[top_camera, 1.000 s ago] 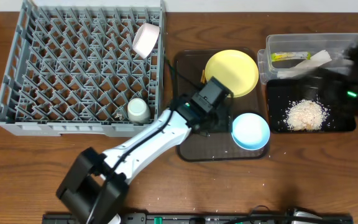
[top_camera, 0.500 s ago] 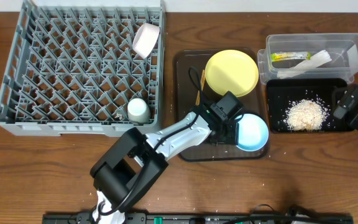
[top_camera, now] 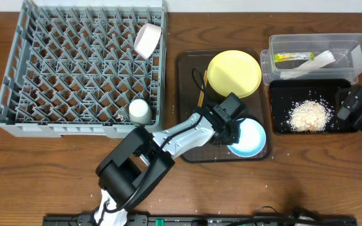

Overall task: Sort waste into correct bins and load items into the dishwasher
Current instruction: 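Grasp the light-blue bowl rim with the left gripper and lift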

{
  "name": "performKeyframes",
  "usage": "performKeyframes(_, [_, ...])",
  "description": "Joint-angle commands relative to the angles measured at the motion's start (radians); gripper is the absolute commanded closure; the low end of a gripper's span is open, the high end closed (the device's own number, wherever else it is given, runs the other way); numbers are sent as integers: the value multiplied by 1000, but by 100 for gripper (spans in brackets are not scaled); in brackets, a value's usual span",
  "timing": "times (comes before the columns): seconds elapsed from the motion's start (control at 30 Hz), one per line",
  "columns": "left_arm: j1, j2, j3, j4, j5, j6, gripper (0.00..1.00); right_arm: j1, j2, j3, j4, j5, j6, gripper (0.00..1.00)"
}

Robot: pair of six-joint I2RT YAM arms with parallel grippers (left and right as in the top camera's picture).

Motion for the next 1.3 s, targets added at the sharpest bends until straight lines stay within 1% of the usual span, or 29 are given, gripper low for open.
performKeyframes(0.0, [3,4,2,-34,-18,6,93,-8,1,9,-3,-4,10,1])
performKeyframes(0.13, [28,-53,21,-89,-27,63,93,-8,1,9,-3,-4,11,1])
performKeyframes(0.23, [68,-132,37,-160,-120,127,92,-8,1,9,-3,-3,10,1])
performKeyframes(0.47, [226,-375,38,-284,-483,307,93,-8,1,9,-3,-4,10,1])
performKeyframes(0.57, [306,-454,38,-285,-700,408,93,-8,1,9,-3,-4,11,1])
performKeyframes(0.6, [357,-483,38,-257,-859,497,93,-8,1,9,-3,-4,11,1])
performKeyframes(0.63, [402,-486,38,-208,-986,591,93,-8,1,9,-3,-4,10,1])
performKeyframes(0.7, [450,-477,37,-151,-1087,646,93,-8,1,9,-3,-4,11,1])
performKeyframes(0.77, [479,-463,37,-113,-1149,655,92,-8,1,9,-3,-4,11,1])
performKeyframes(0.87, [497,-417,34,-39,-1250,704,92,-8,1,9,-3,-4,11,1])
performKeyframes(0.9, [497,-398,32,-5,-1292,731,92,-8,1,9,-3,-4,11,1])
performKeyframes(0.93, [492,-357,31,61,-1359,791,93,-8,1,9,-3,-4,11,1])
performKeyframes(1.03, [483,-286,31,144,-1426,880,93,-8,1,9,-3,-4,10,1])
performKeyframes(1.13, [478,-230,31,166,-1489,890,93,-8,1,9,-3,-4,10,1])
performKeyframes(1.27, [472,-187,19,165,-1522,889,93,-8,1,9,-3,-4,10,1])
